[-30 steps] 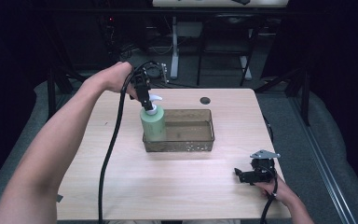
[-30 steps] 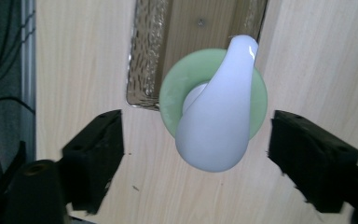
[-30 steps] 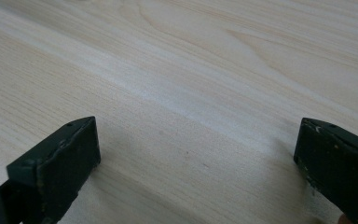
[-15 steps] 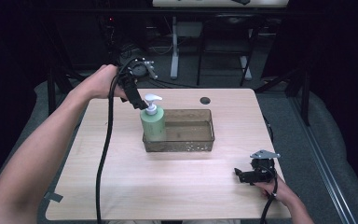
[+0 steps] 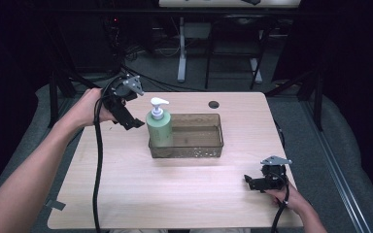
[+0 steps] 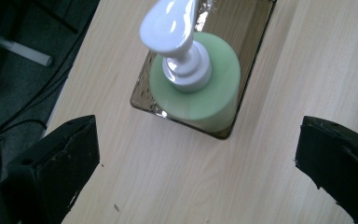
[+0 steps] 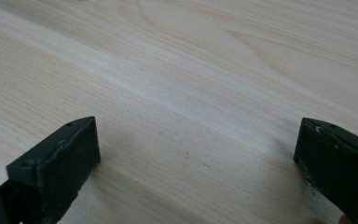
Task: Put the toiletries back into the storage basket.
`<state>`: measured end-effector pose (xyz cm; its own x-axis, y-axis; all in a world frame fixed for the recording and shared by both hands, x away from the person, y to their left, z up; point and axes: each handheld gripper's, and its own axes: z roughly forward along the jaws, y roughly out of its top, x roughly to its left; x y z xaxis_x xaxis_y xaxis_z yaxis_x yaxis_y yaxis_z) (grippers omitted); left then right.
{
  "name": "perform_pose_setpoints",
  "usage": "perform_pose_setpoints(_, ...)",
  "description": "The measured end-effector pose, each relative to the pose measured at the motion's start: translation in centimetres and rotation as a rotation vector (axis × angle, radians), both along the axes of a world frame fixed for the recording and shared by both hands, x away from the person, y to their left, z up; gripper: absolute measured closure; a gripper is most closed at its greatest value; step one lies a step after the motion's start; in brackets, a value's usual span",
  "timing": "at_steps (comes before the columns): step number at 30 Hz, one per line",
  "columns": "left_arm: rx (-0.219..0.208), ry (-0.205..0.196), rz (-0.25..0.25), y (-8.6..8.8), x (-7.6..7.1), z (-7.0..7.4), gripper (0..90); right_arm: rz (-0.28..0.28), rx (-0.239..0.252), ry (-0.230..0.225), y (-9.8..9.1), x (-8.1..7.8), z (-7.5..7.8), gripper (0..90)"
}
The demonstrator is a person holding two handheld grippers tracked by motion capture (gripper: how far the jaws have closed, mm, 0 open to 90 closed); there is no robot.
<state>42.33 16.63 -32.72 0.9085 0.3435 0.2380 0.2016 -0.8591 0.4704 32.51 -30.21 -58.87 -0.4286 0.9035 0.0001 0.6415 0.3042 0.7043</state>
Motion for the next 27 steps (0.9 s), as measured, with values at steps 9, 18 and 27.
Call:
perform_pose_setpoints(9,-0.071,-0.018,0.041,1.9,-2.8,-3.0,0.0,0.0,-0.005,0.002,0.0,0.0,0.0,0.0)
perform_pose_setpoints(18,-0.127,0.037,0.105,3.9,-5.3,-8.5,0.0,-0.002,-0.002,0.002,0.0,0.0,0.0,0.0)
perform_pose_setpoints(27,-0.184,0.12,0.192,5.7,-7.1,-14.9,0.0,-0.002,-0.004,0.002,0.0,0.0,0.0,0.0)
